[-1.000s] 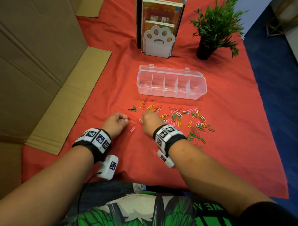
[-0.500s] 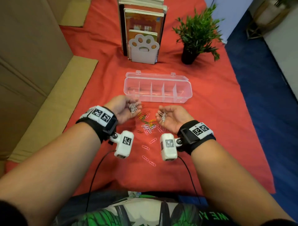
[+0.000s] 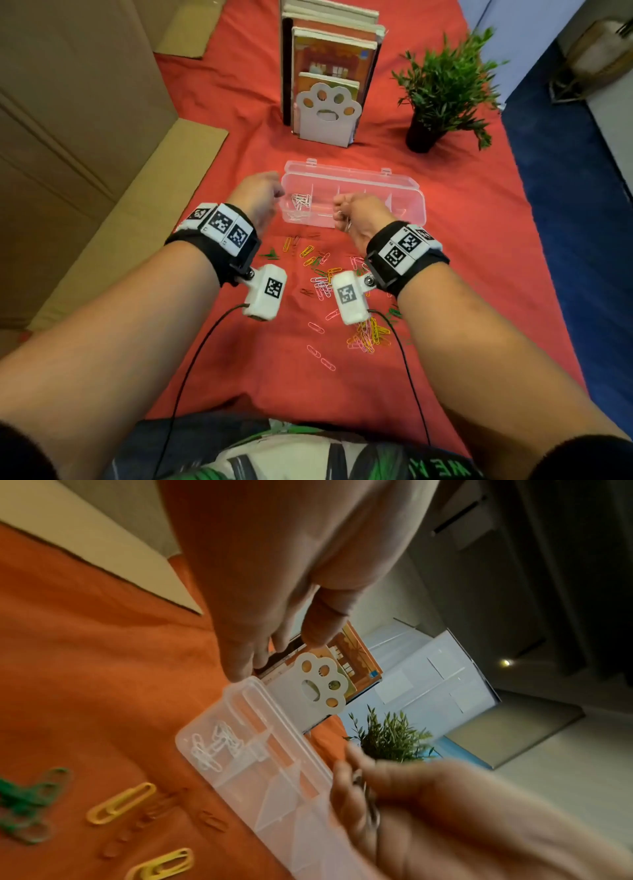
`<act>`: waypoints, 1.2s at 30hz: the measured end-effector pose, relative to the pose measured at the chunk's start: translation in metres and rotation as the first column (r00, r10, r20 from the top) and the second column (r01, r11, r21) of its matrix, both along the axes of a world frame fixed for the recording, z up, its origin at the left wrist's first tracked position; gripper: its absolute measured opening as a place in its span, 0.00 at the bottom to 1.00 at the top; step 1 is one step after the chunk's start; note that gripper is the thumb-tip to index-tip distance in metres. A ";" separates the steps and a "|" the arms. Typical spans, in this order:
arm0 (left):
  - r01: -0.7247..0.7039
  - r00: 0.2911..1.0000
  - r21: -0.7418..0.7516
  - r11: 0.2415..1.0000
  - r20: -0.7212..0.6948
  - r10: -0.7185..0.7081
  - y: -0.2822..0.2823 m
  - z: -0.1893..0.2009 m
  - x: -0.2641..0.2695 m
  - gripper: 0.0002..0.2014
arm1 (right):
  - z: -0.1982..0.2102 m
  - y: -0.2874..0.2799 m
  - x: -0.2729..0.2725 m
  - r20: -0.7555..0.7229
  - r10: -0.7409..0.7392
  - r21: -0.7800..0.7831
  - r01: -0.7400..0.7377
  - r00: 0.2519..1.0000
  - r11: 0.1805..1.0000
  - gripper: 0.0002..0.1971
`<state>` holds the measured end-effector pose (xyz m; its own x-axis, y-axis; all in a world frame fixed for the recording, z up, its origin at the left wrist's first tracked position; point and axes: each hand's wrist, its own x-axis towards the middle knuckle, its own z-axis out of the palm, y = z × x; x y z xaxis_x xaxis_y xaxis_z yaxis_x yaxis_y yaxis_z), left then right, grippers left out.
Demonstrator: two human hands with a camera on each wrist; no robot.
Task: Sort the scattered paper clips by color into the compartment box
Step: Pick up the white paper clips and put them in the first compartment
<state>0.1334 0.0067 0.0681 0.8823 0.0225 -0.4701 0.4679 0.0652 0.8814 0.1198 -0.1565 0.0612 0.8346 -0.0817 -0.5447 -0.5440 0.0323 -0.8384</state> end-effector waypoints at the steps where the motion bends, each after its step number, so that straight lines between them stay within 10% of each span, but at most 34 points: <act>1: 0.000 1.000 0.054 0.999 0.012 0.000 0.006 -0.003 -0.006 0.12 | 0.003 0.008 0.009 0.020 -0.011 0.011 0.011 1.000 1.000 0.19; 6: -0.027 1.000 0.353 0.935 0.011 0.025 0.035 -0.033 -0.042 0.18 | 0.002 0.043 0.044 0.062 0.119 0.088 -0.125 0.991 0.988 0.16; 11: 0.090 0.991 0.513 0.853 0.042 -0.130 0.040 -0.057 -0.072 0.11 | -0.004 0.040 0.052 0.094 0.316 -0.382 -0.259 0.944 0.887 0.18; 15: 0.214 0.967 0.570 0.793 -0.008 -0.255 0.024 -0.067 -0.085 0.06 | -0.007 0.015 0.025 0.119 0.229 -0.402 -0.164 0.966 0.901 0.19; 24: 0.400 0.823 0.747 0.531 -0.038 -0.566 -0.032 -0.071 -0.081 0.07 | -0.042 -0.030 -0.078 -0.145 0.553 -0.747 -0.458 0.820 0.482 0.15; 36: 0.426 0.677 0.877 0.224 -0.145 -0.722 -0.035 -0.076 -0.087 0.08 | -0.083 -0.024 -0.104 -0.132 0.655 -0.861 -0.413 0.744 0.296 0.06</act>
<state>0.0463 -0.0283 -0.0082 0.8892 -0.3237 -0.3234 -0.1846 -0.9005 0.3937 0.0162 -0.1803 -0.0216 0.9407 0.1437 -0.3073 0.0221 -0.9298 -0.3673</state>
